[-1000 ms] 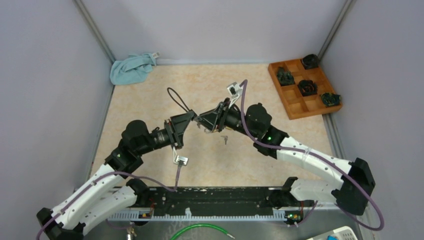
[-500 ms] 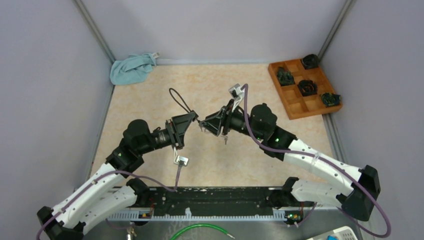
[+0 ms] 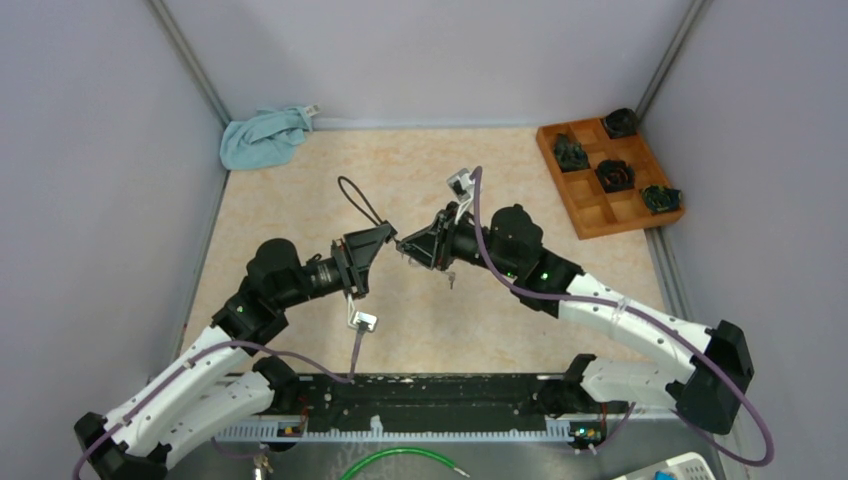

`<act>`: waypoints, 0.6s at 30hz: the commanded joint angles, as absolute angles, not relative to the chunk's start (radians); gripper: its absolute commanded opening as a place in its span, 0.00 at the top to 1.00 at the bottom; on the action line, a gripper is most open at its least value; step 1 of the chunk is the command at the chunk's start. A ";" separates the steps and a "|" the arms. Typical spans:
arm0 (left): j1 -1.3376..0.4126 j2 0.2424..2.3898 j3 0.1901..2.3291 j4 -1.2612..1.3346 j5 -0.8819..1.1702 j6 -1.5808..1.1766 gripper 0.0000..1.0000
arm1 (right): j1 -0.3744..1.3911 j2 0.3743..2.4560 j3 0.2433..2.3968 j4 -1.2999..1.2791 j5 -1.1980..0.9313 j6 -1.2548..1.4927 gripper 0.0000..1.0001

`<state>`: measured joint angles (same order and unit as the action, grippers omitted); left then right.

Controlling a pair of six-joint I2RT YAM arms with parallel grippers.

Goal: Unlock with the key
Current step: Unlock the lock.

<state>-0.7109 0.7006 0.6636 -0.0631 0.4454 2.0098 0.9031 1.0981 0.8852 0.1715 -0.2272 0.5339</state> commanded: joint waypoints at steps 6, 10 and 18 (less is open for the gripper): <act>-0.712 0.696 0.695 -0.050 0.460 2.029 1.00 | 0.912 1.107 0.924 0.299 -0.227 0.567 0.92; -0.712 0.695 0.696 -0.049 0.460 2.032 1.00 | 0.911 1.118 0.912 0.340 -0.234 0.601 1.00; -0.712 0.692 0.698 -0.044 0.457 2.032 1.00 | 0.901 1.128 0.873 0.382 -0.238 0.676 1.00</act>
<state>-0.7059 0.7010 0.6682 -0.0669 0.4232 2.0106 0.9066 1.1221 0.8776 0.2604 -0.2302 0.6128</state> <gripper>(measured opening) 0.385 0.012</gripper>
